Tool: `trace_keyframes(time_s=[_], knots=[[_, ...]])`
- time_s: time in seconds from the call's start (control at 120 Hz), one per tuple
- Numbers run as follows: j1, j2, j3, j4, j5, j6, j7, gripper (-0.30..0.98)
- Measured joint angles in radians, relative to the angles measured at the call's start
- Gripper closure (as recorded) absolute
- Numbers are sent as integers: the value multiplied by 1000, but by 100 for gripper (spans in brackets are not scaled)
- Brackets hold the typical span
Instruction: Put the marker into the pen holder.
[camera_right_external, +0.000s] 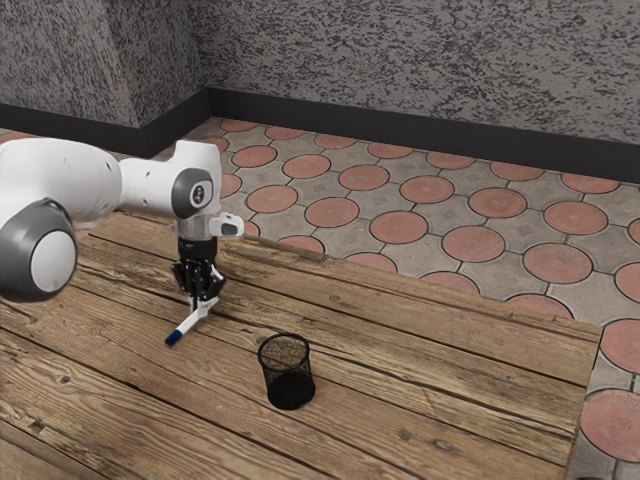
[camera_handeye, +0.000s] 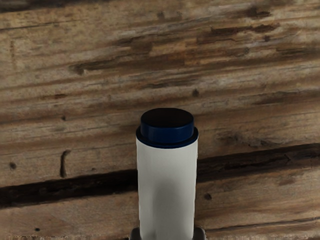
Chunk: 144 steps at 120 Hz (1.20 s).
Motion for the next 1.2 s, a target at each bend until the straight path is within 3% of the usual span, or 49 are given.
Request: trace_keyframes(time_s=[0.1, 0.2, 0.408, 0.542, 0.617, 0.767, 0.833, 1.2], knots=[[-10, -86, -4, -56, 38, 45, -1, 78], [-47, -277, -32, -207, 106, 148, -4, 79], [-111, -696, -161, -640, 325, 503, -76, 79], [-139, -852, -257, -797, 391, 675, -195, 79], [-138, -901, -297, -833, 340, 731, -271, 79], [-133, -904, -357, -889, 28, 821, -395, 79], [-132, -905, -372, -909, -45, 857, -438, 79], [-73, -878, -380, -970, 77, 939, -594, 79]])
